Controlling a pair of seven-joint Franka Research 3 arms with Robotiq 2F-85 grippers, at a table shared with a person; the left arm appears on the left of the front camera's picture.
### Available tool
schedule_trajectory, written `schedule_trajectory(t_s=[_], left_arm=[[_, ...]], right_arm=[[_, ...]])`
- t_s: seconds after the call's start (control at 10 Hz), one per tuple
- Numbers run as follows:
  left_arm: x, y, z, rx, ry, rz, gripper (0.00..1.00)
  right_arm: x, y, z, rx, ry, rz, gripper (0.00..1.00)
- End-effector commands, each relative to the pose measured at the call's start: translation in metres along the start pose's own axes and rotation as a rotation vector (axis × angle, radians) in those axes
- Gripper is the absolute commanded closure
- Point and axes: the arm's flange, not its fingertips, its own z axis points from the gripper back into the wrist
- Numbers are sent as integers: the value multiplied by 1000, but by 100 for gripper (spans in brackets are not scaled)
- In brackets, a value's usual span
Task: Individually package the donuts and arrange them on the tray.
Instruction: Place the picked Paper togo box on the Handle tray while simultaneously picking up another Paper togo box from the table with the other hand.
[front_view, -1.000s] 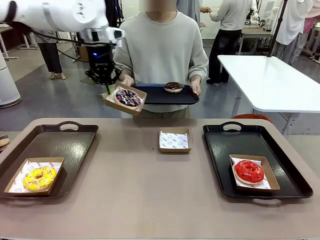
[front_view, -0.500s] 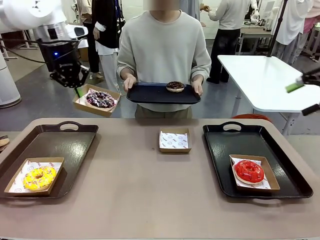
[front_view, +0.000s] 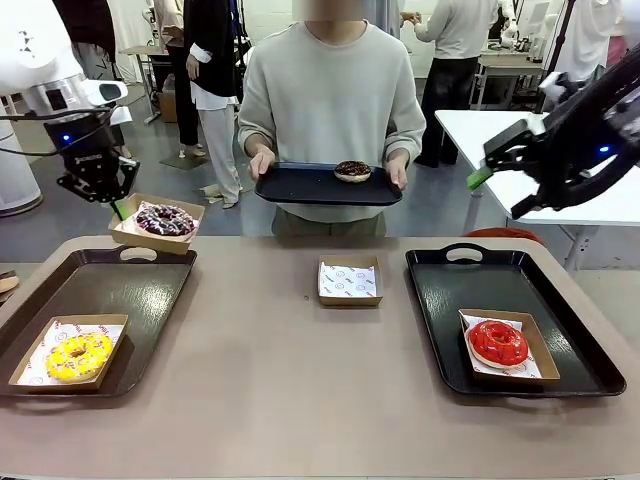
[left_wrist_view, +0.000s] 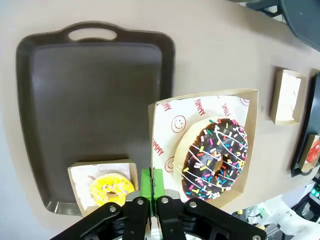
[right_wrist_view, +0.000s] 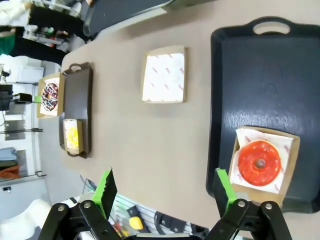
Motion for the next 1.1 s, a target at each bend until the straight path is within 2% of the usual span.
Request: schedule_trajectory(t_s=[0.0, 0.3, 0.5, 0.6, 1.0], left_arm=[[-7, 17, -10, -26, -1, -12, 99], [-6, 33, -23, -10, 0, -3, 99], [-5, 40, -29, 21, 1, -2, 99], [-3, 32, -25, 8, 22, 15, 99], [-3, 32, -25, 8, 22, 15, 99]], right_arm=[[-6, 12, -22, -66, -13, 16, 0], [-16, 30, -40, -75, -1, 41, 0], [-19, 25, -41, -13, 59, -1, 0], [-15, 32, -41, -56, 17, 59, 0], [-15, 32, -41, -56, 17, 59, 0]])
